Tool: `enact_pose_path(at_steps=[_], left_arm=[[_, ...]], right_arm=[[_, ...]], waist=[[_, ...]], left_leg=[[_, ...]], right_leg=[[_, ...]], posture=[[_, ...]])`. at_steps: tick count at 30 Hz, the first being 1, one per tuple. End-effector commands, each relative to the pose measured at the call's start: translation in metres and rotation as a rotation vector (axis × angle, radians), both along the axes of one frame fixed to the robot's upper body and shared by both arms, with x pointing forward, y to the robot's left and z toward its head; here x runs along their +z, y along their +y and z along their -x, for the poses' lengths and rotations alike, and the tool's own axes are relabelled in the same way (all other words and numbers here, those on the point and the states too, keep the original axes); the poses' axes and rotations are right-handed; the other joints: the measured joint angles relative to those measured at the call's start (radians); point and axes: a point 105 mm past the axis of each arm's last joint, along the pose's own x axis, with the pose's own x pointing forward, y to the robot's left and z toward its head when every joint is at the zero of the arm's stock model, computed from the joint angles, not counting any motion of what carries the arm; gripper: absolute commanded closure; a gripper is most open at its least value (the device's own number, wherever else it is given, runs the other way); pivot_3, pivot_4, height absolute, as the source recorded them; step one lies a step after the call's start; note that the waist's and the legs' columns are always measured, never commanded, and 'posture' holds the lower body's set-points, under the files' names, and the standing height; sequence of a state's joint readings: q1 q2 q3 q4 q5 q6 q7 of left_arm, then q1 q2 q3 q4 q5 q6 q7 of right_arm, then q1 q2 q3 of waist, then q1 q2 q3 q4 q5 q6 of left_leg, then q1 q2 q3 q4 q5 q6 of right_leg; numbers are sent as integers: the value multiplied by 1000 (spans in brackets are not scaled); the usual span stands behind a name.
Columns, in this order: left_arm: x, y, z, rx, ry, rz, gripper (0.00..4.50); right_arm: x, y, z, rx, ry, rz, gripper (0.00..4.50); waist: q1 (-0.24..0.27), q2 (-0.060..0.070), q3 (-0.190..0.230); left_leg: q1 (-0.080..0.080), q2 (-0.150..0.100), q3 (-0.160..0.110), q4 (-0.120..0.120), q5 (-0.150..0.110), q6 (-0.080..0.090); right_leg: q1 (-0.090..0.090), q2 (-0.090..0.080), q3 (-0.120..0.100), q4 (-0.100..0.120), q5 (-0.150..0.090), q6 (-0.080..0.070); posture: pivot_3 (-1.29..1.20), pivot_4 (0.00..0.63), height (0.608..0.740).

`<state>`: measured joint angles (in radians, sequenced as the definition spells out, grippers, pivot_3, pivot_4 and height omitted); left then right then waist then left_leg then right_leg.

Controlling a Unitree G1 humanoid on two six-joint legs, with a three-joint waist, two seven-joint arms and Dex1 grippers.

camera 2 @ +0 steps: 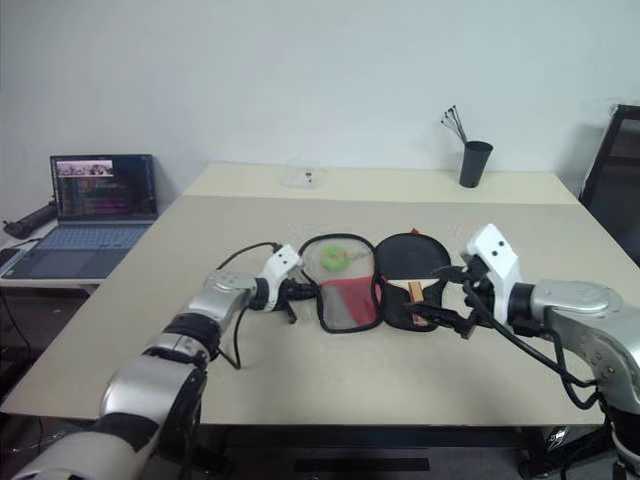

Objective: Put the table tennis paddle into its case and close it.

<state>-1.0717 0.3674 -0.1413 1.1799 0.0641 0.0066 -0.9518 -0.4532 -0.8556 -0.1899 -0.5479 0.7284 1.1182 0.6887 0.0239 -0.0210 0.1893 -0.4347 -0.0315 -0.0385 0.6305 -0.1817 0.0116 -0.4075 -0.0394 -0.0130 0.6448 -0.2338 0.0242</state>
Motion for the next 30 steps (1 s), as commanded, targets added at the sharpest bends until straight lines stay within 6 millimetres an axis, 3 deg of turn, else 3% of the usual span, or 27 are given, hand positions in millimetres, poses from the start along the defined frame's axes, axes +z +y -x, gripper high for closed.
enact_pose_path(at_steps=[1,9,18,24,30], left_arm=[[41,-24,-9,-70,-123,23,4454],[75,-81,-8,-206,-214,63,4454],[72,-137,-1,-231,-248,90,4454],[72,-121,-3,-227,-247,103,4454],[71,-80,-9,-171,-247,138,4454]], right_arm=[[16,-9,5,-18,-77,13,0],[16,-22,10,-83,-84,28,0],[17,-30,10,-152,-83,8,0],[15,-36,-1,-199,-78,-17,0],[-1,-41,-32,-276,-42,-14,0]], waist=[[-1,-1,1],[-1,-1,1],[-3,-2,1],[-11,-2,1],[-23,-2,1]], left_leg=[[-1,0,0,0,0,0],[-1,0,1,0,0,0],[-1,0,2,0,0,0],[0,0,4,0,0,0],[1,1,6,0,0,0]], right_leg=[[-1,0,0,0,0,0],[-1,0,0,0,0,0],[-1,1,0,1,0,1],[-1,1,0,1,0,1],[-1,1,1,2,1,2]], posture=[[0,150,740],[0,150,740],[0,150,740],[0,150,740],[0,150,740]])
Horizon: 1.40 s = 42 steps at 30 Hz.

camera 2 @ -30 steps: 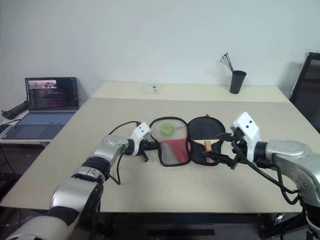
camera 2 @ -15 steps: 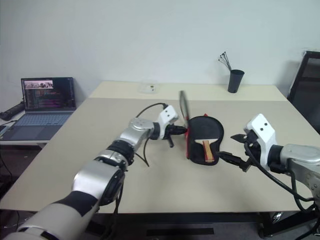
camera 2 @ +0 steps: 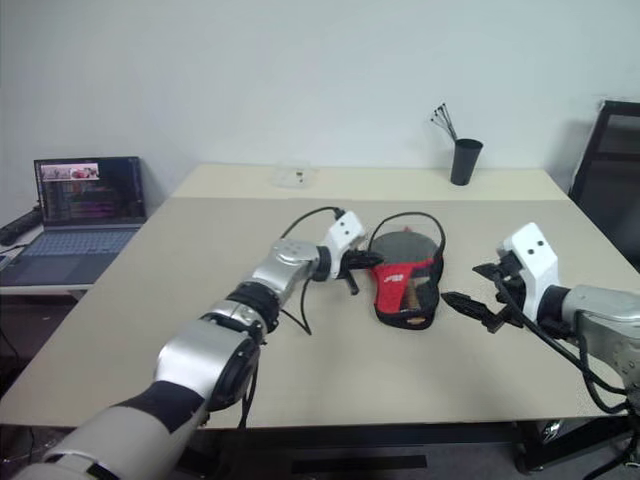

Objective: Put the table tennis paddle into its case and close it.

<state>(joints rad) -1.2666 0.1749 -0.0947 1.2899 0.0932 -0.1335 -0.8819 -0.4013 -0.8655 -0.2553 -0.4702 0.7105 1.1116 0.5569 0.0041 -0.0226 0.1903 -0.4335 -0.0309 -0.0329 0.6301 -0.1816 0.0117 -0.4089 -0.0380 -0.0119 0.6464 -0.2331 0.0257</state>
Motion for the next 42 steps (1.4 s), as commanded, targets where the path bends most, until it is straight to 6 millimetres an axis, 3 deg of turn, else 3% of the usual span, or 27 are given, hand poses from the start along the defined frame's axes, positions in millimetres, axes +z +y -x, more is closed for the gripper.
enact_pose_path(at_steps=[1,9,15,21,24,27,38,42], left_arm=[[13,19,-1,2,-41,52,4454],[6,79,5,84,-20,123,4454],[22,82,37,-7,-23,273,4454],[37,88,64,-31,-36,307,4454],[43,91,67,-15,-46,305,4500],[48,94,69,-3,-58,304,4500],[52,94,69,11,-68,296,4500],[52,95,70,16,-72,286,4500]], right_arm=[[4,-1,-18,-38,-40,3,0],[-12,12,-50,-60,-11,-73,0],[-30,10,-77,-149,25,-130,0],[-48,8,-100,-239,55,-164,0],[-56,8,-106,-254,70,-166,658],[-65,14,-112,-246,101,-173,1698],[-91,28,-130,-248,155,-155,1698],[-90,27,-132,-251,157,-163,800]], waist=[[-4,0,0],[-6,0,0],[-4,0,0],[-6,0,0],[-7,1,0],[-7,1,0],[-12,1,0],[-13,1,0]], left_leg=[[0,0,1,0,0,0],[0,1,2,0,0,0],[0,0,2,0,0,0],[1,1,2,1,0,0],[2,1,3,0,0,0],[2,1,4,1,0,0],[2,1,6,0,0,0],[3,1,6,0,0,0]], right_leg=[[0,0,1,0,0,0],[-1,0,1,1,2,-2],[-1,0,2,1,4,-4],[-1,0,3,2,4,-5],[-1,0,3,3,4,-5],[-1,1,3,3,4,-5],[-1,1,4,3,4,-5],[-1,1,5,4,4,-5]], posture=[[0,150,740],[0,150,740],[0,150,740],[0,150,740],[0,150,740],[0,150,740],[0,150,740],[0,150,740]])
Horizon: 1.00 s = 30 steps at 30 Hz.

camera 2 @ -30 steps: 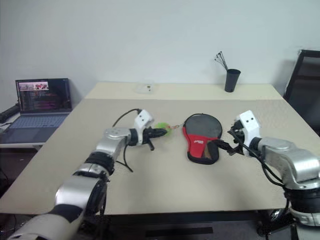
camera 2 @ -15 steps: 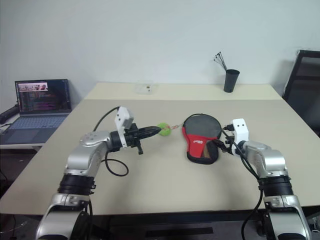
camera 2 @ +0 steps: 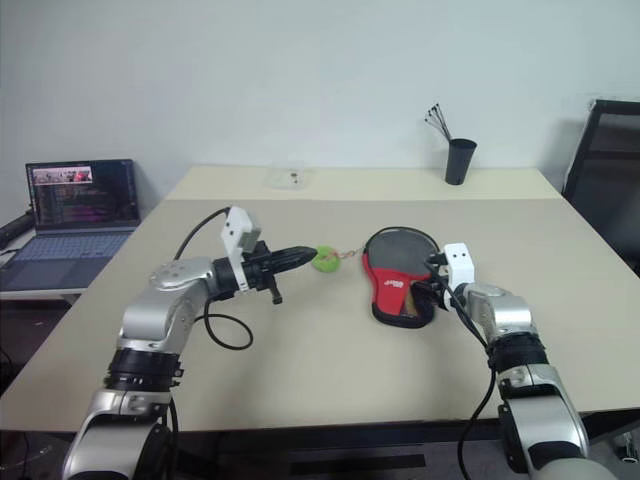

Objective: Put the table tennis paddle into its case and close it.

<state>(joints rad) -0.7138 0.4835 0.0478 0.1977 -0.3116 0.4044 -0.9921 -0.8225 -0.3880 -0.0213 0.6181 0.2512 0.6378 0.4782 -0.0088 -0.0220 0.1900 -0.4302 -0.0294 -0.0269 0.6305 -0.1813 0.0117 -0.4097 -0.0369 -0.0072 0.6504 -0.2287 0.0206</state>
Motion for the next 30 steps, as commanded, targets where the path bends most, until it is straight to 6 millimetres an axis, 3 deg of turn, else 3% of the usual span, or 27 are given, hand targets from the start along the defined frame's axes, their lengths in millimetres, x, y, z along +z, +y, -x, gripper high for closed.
enact_pose_path(at_steps=[1,3,10,20,23,30], left_arm=[[15,1,4,-5,-64,-3,4500],[15,1,5,-5,-65,-4,4500],[15,2,6,-5,-69,-14,4500],[14,5,6,1,-72,-33,4500],[12,7,6,3,-69,-38,4500],[5,15,10,3,-48,-54,4500]], right_arm=[[10,0,-4,0,-32,6,474],[8,-2,-5,-15,-30,23,37],[-4,3,-2,4,20,28,37],[-30,38,11,109,153,-28,37],[-31,48,12,129,167,-44,632],[-38,60,13,146,195,-44,2945]], waist=[[-1,0,0],[-3,0,0],[-12,0,0],[-27,0,-1],[-30,0,-2],[-42,-1,-2]], left_leg=[[0,0,0,0,0,0],[0,0,0,0,0,0],[0,0,1,0,0,0],[5,1,2,-1,0,0],[7,3,2,-1,0,0],[15,5,8,-2,0,0]], right_leg=[[0,0,0,0,0,0],[0,0,0,0,0,0],[0,0,1,0,0,0],[3,1,2,0,0,0],[4,3,3,1,0,0],[5,5,15,9,-4,1]], posture=[[0,150,740],[0,150,740],[0,150,740],[0,150,740],[0,150,740],[0,150,740]])
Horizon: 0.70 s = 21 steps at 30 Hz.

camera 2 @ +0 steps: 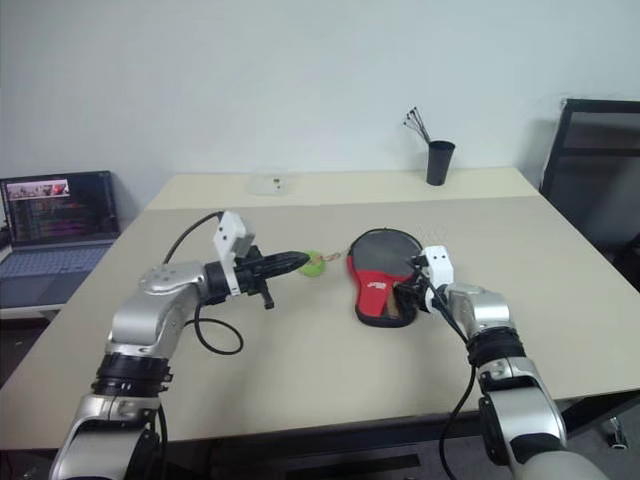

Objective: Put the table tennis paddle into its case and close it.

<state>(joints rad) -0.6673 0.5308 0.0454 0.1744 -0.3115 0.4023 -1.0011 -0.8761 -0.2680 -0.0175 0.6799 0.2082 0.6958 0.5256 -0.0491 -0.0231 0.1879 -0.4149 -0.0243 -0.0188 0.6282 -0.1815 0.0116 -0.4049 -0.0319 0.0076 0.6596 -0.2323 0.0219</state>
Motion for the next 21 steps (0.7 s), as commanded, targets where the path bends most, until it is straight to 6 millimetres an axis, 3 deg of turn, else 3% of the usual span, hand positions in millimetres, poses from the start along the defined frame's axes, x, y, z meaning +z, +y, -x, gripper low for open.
enact_pose_path(at_steps=[1,5,21], left_arm=[[13,2,5,-19,-62,-13,4500],[8,8,8,-18,-49,-32,4500],[-11,32,49,-149,90,-103,4500]], right_arm=[[-26,12,10,36,102,17,3260],[-25,21,10,58,100,8,4419],[30,88,42,339,12,-103,4466]], waist=[[-3,0,0],[-6,-1,-1],[-14,-1,-1]], left_leg=[[1,0,1,0,0,0],[2,1,3,0,0,0],[-2,4,5,-3,-2,-2]], right_leg=[[0,0,1,1,0,0],[0,1,4,2,0,0],[-8,4,7,3,-2,-5]], posture=[[0,150,740],[0,150,740],[0,150,740]])
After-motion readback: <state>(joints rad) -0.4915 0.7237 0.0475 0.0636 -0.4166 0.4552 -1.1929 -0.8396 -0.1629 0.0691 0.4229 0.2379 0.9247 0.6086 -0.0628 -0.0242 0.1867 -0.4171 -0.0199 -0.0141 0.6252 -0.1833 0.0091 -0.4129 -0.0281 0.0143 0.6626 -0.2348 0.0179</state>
